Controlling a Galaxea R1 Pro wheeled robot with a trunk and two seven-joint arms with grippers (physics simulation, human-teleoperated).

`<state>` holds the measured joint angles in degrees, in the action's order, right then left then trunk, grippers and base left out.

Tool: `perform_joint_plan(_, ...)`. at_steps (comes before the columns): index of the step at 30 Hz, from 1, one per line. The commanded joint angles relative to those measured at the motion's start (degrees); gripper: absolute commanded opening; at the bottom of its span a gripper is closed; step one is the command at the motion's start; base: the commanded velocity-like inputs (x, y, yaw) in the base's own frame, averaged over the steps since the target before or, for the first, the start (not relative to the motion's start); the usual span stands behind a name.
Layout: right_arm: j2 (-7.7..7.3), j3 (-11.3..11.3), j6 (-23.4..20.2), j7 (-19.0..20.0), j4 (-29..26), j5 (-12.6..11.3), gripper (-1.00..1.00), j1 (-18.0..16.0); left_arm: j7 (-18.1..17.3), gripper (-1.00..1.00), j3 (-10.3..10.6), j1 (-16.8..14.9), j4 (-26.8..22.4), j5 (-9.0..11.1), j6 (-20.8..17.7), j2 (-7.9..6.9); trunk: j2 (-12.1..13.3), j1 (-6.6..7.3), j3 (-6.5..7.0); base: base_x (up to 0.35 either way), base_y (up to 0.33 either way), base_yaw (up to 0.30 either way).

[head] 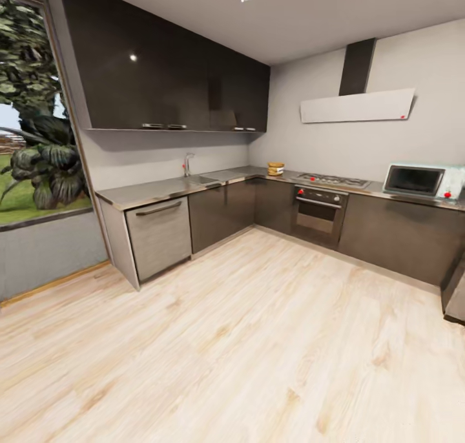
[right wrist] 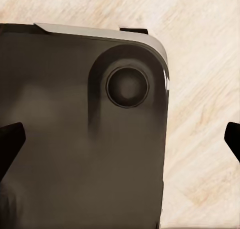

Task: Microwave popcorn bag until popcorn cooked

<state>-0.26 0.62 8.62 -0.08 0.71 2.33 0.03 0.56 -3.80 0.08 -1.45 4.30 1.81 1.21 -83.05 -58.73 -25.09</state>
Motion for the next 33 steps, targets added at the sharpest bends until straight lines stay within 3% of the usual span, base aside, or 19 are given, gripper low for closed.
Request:
perform_joint_plan(1,-0.01,0.10,0.25,0.02,0.08,0.09,1.00,-0.03,0.06,1.00,-0.33,0.01,-0.02,0.36,0.13,0.02,-0.02,0.00,-0.04,0.000,0.000,-0.279)
perform_joint_plan(33,-0.09,0.26,0.25,0.43,0.08,-0.22,1.00,-0.03,0.06,1.00,-0.38,0.01,-0.04,0.36,0.13,-0.08,-0.02,0.00,-0.04,0.000,0.000,-0.290)
